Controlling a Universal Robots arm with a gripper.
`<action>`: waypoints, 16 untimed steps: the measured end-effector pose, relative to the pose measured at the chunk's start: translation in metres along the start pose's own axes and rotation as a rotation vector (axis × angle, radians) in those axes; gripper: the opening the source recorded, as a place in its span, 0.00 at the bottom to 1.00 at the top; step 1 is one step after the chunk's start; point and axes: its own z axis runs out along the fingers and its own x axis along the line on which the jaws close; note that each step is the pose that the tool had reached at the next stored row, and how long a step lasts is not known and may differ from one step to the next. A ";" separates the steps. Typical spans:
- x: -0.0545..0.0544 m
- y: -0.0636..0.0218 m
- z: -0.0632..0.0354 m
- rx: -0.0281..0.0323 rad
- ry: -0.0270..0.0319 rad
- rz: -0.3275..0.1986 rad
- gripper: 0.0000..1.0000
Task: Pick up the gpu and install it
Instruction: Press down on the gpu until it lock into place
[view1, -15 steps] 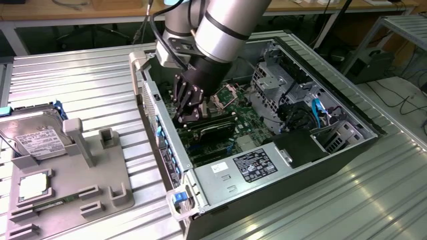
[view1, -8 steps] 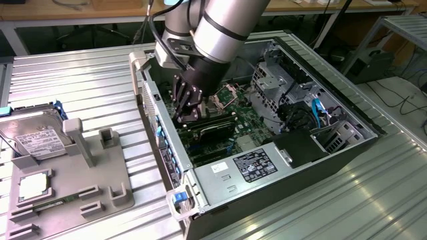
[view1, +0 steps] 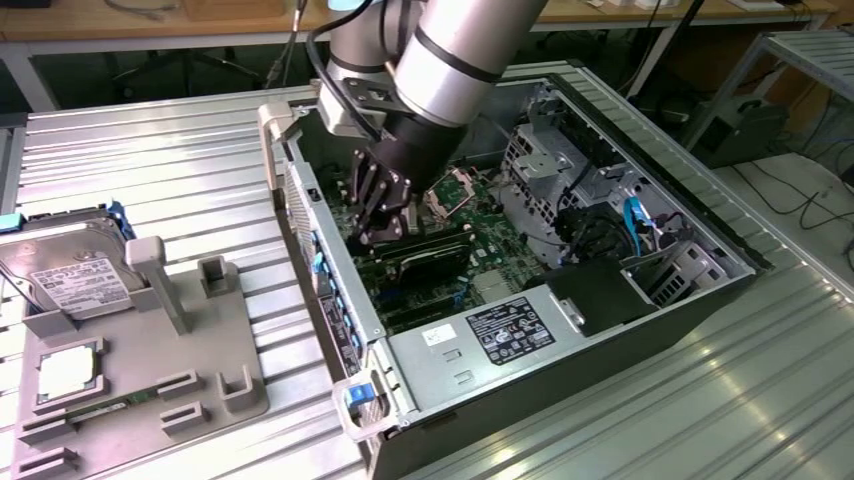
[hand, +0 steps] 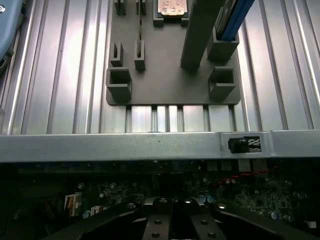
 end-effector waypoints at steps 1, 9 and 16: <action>0.002 -0.0002 0.0000 -0.0004 -0.0009 0.000 0.11; 0.007 0.0006 0.0008 0.0668 0.0013 0.000 0.11; 0.005 0.0045 0.0029 0.1469 0.0237 0.007 0.11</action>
